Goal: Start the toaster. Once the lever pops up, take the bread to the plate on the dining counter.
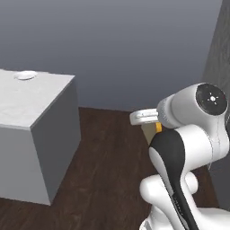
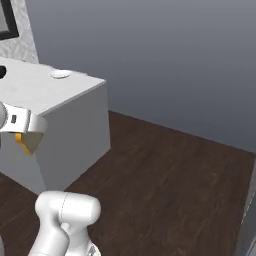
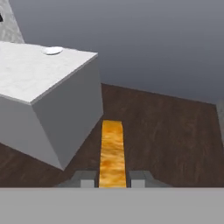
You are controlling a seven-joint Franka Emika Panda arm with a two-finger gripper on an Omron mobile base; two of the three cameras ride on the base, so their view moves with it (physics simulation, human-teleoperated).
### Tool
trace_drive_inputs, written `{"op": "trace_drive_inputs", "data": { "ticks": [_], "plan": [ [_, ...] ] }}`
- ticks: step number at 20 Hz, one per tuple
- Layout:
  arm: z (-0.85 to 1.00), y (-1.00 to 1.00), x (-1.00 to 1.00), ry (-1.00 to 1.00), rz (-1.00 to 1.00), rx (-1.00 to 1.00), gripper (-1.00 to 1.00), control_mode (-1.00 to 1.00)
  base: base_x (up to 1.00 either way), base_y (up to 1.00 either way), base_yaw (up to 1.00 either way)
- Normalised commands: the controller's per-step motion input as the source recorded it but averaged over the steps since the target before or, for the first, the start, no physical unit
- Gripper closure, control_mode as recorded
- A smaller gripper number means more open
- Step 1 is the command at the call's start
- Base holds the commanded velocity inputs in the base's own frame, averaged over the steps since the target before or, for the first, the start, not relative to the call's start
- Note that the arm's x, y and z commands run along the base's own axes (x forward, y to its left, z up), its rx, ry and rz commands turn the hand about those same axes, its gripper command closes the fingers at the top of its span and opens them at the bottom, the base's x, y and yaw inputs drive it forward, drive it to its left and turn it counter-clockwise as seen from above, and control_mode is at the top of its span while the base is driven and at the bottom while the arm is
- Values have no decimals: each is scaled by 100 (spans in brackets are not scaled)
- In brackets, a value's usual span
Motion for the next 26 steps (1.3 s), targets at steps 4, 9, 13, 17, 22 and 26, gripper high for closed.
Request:
{"op": "trace_drive_inputs", "data": {
  "ticks": [4, 9, 13, 17, 22, 26],
  "plan": [
    [0, 0, 0, 0, 0, 0, 100, 100, 100, 23, -33],
    [0, 0, 0, 0, 0, 0, 100, 100, 100, 41, -17],
    [0, 0, 0, 0, 0, 0, 100, 100, 100, 12, 2],
    [0, 0, 0, 0, 0, 0, 100, 100, 100, 4, 14],
    [0, 0, 0, 0, 0, 0, 100, 100, 100, 0, 22],
    [0, 0, 0, 0, 0, 0, 100, 100, 100, 0, 25]
  ]
}}
